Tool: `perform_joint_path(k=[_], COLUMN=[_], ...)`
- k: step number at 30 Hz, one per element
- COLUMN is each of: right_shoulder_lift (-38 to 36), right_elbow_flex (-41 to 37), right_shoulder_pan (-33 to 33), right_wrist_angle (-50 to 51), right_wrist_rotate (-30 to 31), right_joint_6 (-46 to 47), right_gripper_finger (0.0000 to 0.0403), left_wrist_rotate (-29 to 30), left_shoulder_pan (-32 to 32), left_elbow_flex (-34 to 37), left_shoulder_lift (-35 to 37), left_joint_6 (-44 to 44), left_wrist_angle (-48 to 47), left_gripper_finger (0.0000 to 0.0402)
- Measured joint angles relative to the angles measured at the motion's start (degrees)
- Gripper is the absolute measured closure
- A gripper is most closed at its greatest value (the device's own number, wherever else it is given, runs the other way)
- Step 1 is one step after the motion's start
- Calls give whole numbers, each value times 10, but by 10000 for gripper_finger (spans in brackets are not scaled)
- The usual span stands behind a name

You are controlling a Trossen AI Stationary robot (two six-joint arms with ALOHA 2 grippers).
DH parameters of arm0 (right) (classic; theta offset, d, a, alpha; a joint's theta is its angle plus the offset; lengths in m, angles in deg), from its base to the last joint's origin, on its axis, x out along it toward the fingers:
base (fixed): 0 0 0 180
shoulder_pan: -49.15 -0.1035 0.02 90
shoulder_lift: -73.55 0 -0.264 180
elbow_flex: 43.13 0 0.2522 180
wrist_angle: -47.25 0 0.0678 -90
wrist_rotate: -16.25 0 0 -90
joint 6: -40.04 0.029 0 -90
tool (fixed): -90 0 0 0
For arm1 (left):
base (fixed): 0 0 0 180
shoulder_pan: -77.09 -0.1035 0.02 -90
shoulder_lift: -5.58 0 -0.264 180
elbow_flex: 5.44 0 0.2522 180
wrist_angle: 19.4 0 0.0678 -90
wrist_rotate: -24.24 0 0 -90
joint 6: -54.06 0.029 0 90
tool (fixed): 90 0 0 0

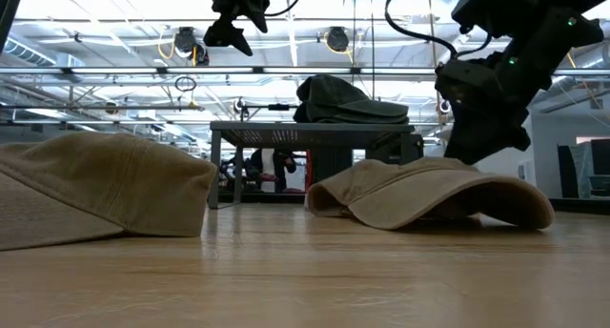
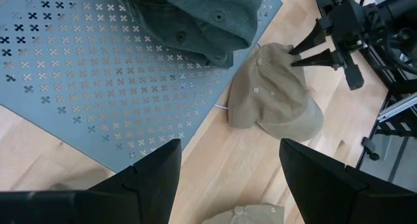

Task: Pick & Place hat
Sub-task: Put the right brown cap on the shelf

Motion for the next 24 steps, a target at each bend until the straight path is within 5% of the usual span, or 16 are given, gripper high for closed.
perform_joint_path(k=[4,9,16,24], right_shoulder_lift=[0,-4,-20,-19], right_elbow_flex=[-13,-21,-21,-20], right_shoulder_pan=[0,-13,-70,-83], right_wrist_angle=[0,-15,-164,-189], right_wrist_rotate=[-44,-90,-160,-209], right_joint_6=[1,27,3,-37], right_gripper_finger=[391,398,400,401], left_wrist_rotate=[1,1,-2,-15], left_shoulder_pan=[0,0,7,86], left_elbow_flex=[0,0,0,0], left_shoulder_lift=[0,0,0,0], left_joint_6=[0,0,-4,138], left_wrist_angle=[0,0,-1,2], left_gripper_finger=[135,135,135,135])
